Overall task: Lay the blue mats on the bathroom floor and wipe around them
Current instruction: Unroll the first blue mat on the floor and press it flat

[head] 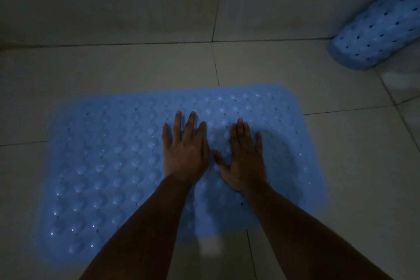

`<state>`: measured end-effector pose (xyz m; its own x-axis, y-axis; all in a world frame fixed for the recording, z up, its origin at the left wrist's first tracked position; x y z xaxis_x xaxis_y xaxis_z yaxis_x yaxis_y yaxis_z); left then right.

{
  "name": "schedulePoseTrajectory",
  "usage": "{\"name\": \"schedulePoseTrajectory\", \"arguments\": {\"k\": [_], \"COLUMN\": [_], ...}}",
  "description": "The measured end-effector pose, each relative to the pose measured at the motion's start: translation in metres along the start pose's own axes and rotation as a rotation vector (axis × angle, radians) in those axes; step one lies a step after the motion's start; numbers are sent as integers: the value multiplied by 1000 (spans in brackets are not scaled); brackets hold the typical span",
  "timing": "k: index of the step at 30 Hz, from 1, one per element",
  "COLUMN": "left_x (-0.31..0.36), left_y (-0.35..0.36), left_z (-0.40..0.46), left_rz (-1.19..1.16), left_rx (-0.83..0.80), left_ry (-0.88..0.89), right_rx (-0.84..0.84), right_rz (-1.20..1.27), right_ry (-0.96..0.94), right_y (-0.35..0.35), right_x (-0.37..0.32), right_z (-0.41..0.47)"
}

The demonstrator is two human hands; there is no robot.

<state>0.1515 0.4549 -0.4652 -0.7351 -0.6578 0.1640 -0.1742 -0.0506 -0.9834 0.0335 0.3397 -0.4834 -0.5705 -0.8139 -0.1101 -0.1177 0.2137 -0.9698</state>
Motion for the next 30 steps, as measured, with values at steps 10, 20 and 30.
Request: {"name": "schedulePoseTrajectory", "arguments": {"k": [10,20,30], "left_x": [3,54,55], "left_y": [-17,26,28], "left_z": [-4,-9,-8], "left_rz": [-88,-25,-47], "left_rx": [-130,-150,-189], "left_ry": [8,142,111], "right_rx": [-426,105,262], "right_rz": [192,377,378], "right_ry": [9,-83,-116], "right_y": [-42,-86,-67], "right_x": [9,43,37], "right_z": [31,41,39]}}
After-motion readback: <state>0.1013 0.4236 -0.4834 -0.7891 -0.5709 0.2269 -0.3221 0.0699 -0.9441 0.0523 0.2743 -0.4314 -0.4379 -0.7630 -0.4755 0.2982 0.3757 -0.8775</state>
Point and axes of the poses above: each hand's wrist, its own z-axis towards the middle knuckle, its own y-axis out of the palm, x = y × z, the point moved 5 cm from there along z, towards the middle knuckle, and after that the axes turned 7 degrees about -x, right-handed, at the moved point
